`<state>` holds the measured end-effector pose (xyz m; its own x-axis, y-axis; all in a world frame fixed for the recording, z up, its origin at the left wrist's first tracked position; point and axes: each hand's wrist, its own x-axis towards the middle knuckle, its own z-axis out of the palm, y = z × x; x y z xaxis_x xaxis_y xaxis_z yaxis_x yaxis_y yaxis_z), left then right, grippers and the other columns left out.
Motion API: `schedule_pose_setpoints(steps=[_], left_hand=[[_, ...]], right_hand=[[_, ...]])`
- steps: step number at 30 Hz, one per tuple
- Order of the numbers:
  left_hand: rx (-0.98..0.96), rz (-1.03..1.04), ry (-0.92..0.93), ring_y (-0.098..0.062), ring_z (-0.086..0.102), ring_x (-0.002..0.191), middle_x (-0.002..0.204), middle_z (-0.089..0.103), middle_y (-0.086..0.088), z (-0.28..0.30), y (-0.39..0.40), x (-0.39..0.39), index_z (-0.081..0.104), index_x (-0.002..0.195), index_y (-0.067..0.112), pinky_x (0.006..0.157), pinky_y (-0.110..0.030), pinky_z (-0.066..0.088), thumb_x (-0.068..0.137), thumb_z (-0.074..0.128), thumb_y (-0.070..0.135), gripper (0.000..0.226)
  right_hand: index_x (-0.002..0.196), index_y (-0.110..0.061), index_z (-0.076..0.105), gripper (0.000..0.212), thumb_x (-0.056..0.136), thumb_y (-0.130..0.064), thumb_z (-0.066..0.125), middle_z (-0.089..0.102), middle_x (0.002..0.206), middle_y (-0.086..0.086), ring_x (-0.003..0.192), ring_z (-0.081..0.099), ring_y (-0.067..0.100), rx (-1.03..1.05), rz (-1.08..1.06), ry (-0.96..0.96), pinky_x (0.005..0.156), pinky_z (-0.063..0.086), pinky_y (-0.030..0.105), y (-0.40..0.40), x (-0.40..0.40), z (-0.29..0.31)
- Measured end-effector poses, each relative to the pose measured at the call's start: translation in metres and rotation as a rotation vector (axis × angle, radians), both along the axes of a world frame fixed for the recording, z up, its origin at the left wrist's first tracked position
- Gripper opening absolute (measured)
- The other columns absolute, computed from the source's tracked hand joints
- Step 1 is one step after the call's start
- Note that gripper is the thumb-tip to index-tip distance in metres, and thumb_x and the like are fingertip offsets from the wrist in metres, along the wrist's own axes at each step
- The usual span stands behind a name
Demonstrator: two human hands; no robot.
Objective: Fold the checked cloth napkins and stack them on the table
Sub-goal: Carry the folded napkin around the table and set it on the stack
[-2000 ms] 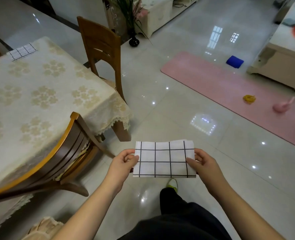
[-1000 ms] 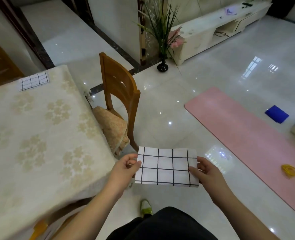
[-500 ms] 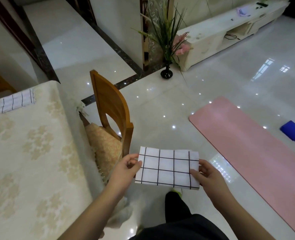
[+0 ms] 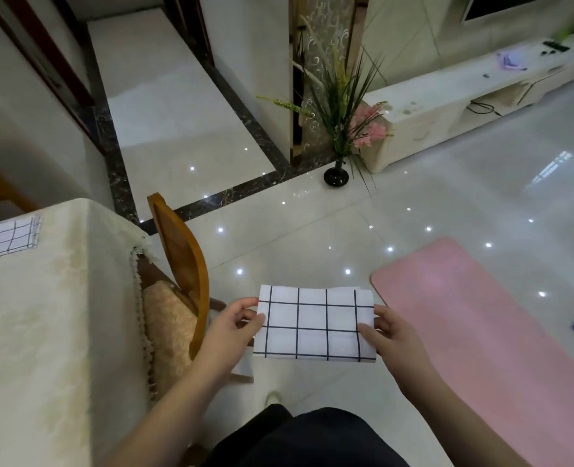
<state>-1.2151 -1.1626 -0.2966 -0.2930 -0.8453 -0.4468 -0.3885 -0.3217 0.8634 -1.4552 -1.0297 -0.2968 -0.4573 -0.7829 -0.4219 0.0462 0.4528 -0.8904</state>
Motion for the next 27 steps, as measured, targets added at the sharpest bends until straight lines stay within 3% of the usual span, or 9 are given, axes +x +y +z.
schedule_pose_setpoints(steps=[5, 11, 15, 20, 24, 27], left_hand=[[0.047, 0.073, 0.026, -0.017, 0.067, 0.095, 0.100, 0.069, -0.002, -0.007, -0.060, -0.029, 0.059, 0.119, 0.030, 0.085, -0.033, 0.056, 0.095, 0.061, 0.018, 0.027], [0.021, 0.148, 0.062, -0.010, 0.065, 0.084, 0.095, 0.067, 0.000, -0.014, -0.144, -0.059, 0.059, 0.111, 0.033, 0.062, -0.012, 0.047, 0.094, 0.062, 0.016, 0.024], [0.031, 0.166, 0.056, -0.016, 0.065, 0.086, 0.093, 0.067, -0.002, -0.009, -0.194, -0.072, 0.059, 0.109, 0.034, 0.068, -0.019, 0.049, 0.094, 0.063, 0.014, 0.025], [0.059, 0.241, 0.074, -0.027, 0.068, 0.087, 0.094, 0.070, -0.009, -0.012, -0.250, -0.091, 0.065, 0.111, 0.028, 0.078, -0.035, 0.054, 0.092, 0.064, 0.011, 0.025], [0.064, 0.305, 0.074, -0.026, 0.069, 0.086, 0.095, 0.069, -0.012, -0.018, -0.295, -0.114, 0.065, 0.110, 0.025, 0.071, -0.027, 0.055, 0.093, 0.062, 0.010, 0.023], [0.091, 0.344, 0.069, -0.028, 0.069, 0.090, 0.103, 0.067, -0.017, -0.017, -0.324, -0.134, 0.065, 0.109, 0.025, 0.071, -0.030, 0.058, 0.094, 0.060, 0.010, 0.021]], right_hand=[[0.110, -0.029, 0.065, 0.026, 0.092, -0.010, 0.062, 0.074, 0.092, 0.001, 0.087, 0.071, 0.022, 0.004, 0.043, 0.005, 0.079, 0.055, 0.037, -0.078, -0.032, -0.005], [0.112, -0.028, 0.065, 0.028, 0.092, -0.007, 0.061, 0.073, 0.090, 0.000, 0.085, 0.071, 0.018, 0.001, 0.105, 0.007, 0.072, 0.055, 0.028, -0.178, -0.066, 0.001], [0.108, -0.030, 0.065, 0.027, 0.091, -0.008, 0.063, 0.072, 0.081, -0.005, 0.076, 0.068, 0.010, -0.005, 0.142, 0.020, 0.065, 0.051, 0.017, -0.234, -0.085, 0.007], [0.110, -0.026, 0.065, 0.027, 0.091, -0.007, 0.063, 0.074, 0.089, 0.003, 0.083, 0.071, 0.019, 0.015, 0.221, 0.023, 0.073, 0.056, 0.030, -0.300, -0.110, 0.005], [0.108, -0.022, 0.066, 0.024, 0.091, -0.005, 0.064, 0.074, 0.086, 0.003, 0.078, 0.071, 0.014, 0.003, 0.267, -0.007, 0.064, 0.051, 0.018, -0.362, -0.139, -0.003], [0.111, -0.022, 0.066, 0.025, 0.091, -0.007, 0.064, 0.074, 0.089, 0.005, 0.081, 0.072, 0.018, 0.019, 0.334, -0.019, 0.065, 0.054, 0.022, -0.412, -0.163, -0.008]])
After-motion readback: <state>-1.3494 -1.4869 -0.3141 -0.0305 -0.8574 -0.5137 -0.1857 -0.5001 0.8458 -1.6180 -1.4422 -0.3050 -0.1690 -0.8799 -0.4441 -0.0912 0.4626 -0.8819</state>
